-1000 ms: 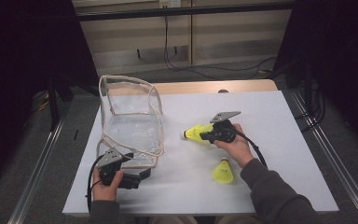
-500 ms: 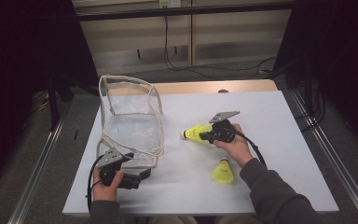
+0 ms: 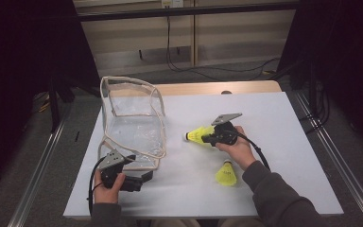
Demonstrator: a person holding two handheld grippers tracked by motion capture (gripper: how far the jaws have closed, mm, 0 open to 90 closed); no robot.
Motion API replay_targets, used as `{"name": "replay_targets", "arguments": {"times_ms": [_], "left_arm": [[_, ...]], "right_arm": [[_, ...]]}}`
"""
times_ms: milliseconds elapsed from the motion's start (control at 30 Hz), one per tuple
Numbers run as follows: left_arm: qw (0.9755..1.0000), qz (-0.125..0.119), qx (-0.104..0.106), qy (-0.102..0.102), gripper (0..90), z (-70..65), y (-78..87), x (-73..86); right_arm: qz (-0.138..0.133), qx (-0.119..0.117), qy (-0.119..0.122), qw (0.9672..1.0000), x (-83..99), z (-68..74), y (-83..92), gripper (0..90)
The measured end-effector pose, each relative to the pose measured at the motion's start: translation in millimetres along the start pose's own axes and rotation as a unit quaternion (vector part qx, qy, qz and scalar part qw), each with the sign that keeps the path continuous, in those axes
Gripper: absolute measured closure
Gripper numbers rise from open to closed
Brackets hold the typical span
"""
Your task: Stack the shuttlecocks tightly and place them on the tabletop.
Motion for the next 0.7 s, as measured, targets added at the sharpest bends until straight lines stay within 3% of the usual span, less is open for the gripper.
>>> {"name": "replay_targets", "arguments": {"times_ms": [467, 633, 700], "left_arm": [[1.0, 0.0, -0.001, 0.0, 1.9, -0.2, -0.3, 0.1], [1.0, 0.001, 0.0, -0.002, 1.9, -0.6, -0.4, 0.2], [1.0, 0.001, 0.0, -0.002, 1.9, -0.6, -0.4, 0.1]], "right_arm": [[-0.002, 0.011, -0.013, 0.9999, 8.3, -2.6, 11.2, 73.9], [-0.006, 0.012, -0.017, 0.9998, 12.6, -2.8, 18.5, 74.8], [-0.007, 0.009, -0.017, 0.9998, 13.9, -1.7, 20.7, 79.9]]}}
Point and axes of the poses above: each handheld gripper's, and its own axes: y roughly backward along the jaws, x roughly out of its underside, z roughly to its left, the point moved 5 cm from there along -y, roughly forward along the jaws, and after that the axes turned 15 degrees about -x, right-handed, at the moved point
